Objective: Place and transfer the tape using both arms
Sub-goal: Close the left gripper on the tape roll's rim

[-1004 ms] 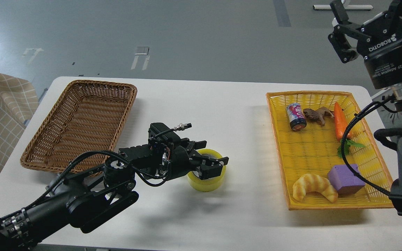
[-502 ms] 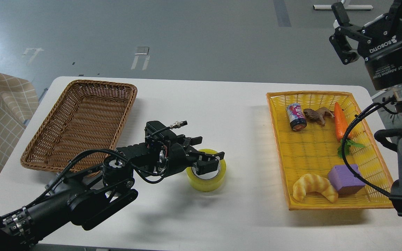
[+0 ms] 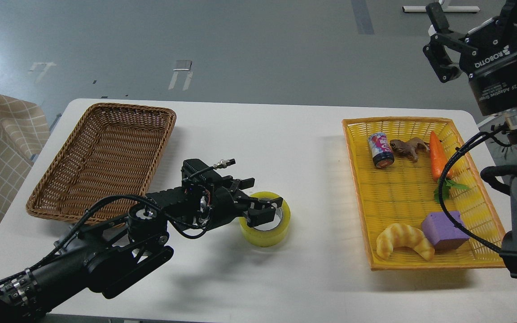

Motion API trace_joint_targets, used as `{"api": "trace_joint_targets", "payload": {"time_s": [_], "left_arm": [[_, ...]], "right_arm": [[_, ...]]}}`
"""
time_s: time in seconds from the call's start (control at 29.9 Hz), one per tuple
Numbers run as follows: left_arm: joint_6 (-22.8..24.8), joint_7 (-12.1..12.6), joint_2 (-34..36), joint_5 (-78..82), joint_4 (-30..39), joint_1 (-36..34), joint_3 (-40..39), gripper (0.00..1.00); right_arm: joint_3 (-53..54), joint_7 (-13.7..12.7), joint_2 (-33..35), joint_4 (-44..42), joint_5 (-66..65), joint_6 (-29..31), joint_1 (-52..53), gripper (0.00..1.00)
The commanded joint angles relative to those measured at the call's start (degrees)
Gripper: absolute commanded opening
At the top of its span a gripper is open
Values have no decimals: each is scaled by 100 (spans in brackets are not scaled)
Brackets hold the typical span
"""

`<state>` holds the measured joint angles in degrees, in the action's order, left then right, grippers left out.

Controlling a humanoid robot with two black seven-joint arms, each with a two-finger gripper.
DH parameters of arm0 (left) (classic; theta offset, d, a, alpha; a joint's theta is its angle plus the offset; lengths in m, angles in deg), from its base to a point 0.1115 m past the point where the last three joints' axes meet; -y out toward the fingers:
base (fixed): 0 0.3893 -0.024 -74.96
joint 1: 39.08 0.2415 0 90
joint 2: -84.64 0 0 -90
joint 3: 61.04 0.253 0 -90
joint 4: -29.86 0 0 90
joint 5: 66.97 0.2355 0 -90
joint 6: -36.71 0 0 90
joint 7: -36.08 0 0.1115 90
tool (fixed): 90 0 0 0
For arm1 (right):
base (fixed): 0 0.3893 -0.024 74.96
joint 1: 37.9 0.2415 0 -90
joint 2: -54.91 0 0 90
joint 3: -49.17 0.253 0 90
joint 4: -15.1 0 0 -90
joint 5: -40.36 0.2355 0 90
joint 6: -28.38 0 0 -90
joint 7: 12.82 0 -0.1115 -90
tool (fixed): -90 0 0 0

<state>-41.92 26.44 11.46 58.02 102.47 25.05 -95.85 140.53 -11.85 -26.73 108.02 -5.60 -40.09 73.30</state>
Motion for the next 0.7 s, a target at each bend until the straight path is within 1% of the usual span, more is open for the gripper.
{"api": "trace_joint_targets", "payload": {"time_s": [0.0, 0.2, 0.47, 0.57, 0.67], "left_arm": [[-3, -2, -3, 0, -36, 3, 0, 98], [-11, -11, -3, 0, -115, 12, 18, 98], [-196, -20, 147, 0, -124, 3, 264, 97], [-205, -20, 173, 0, -132, 12, 264, 95], [-205, -20, 173, 0, -132, 12, 264, 95]], "right_arm": [[5, 0, 8, 7, 0, 0, -11, 100], [5, 0, 8, 16, 0, 0, -55, 100], [49, 9, 17, 24, 0, -167, -91, 100], [57, 9, 17, 24, 0, -185, -134, 100], [57, 9, 17, 24, 0, -185, -134, 100]]}}
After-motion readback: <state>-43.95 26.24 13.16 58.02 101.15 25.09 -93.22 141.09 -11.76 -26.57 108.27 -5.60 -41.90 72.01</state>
